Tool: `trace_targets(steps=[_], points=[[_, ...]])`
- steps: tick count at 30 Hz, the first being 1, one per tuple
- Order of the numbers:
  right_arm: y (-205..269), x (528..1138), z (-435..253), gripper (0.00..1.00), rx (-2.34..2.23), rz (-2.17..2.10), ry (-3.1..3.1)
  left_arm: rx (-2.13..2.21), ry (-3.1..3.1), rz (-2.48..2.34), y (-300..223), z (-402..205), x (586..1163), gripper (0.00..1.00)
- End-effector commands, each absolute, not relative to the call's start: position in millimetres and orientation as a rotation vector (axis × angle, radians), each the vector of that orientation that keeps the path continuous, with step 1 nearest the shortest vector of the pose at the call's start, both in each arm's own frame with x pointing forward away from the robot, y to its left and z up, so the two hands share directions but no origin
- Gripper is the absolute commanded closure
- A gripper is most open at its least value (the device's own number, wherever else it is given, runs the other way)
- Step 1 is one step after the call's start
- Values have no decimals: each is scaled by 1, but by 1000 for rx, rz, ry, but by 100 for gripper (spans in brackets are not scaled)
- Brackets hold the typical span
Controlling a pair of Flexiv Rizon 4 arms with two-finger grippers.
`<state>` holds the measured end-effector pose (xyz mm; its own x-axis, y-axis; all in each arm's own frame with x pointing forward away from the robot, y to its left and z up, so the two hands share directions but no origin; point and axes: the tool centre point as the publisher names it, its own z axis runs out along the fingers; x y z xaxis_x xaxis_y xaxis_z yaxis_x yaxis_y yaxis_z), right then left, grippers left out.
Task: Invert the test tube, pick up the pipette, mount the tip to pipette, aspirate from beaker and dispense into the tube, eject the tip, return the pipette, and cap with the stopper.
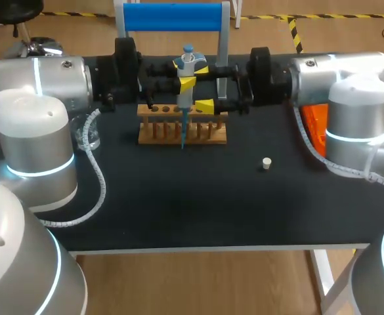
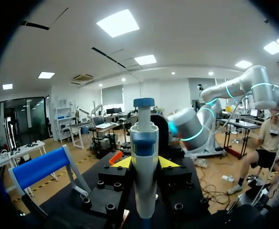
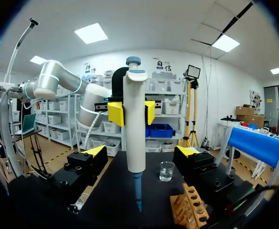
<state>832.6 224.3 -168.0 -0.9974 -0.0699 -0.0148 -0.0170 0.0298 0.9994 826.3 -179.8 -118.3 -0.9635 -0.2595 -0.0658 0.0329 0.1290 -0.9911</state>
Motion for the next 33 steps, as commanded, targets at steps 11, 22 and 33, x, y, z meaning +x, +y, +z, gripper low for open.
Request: trace_targets(steps=[11, 22, 33], points=[[249, 831, -168, 28, 148, -2157, -2174, -222, 2178, -1928, -180, -119, 826, 100], [256, 828, -169, 51, 163, -2163, -2138, -222, 2178, -1928, -180, -119, 826, 100], [259, 824, -168, 58, 181, -2164, -2114, -222, 2178, -1928, -180, -119, 826, 100]])
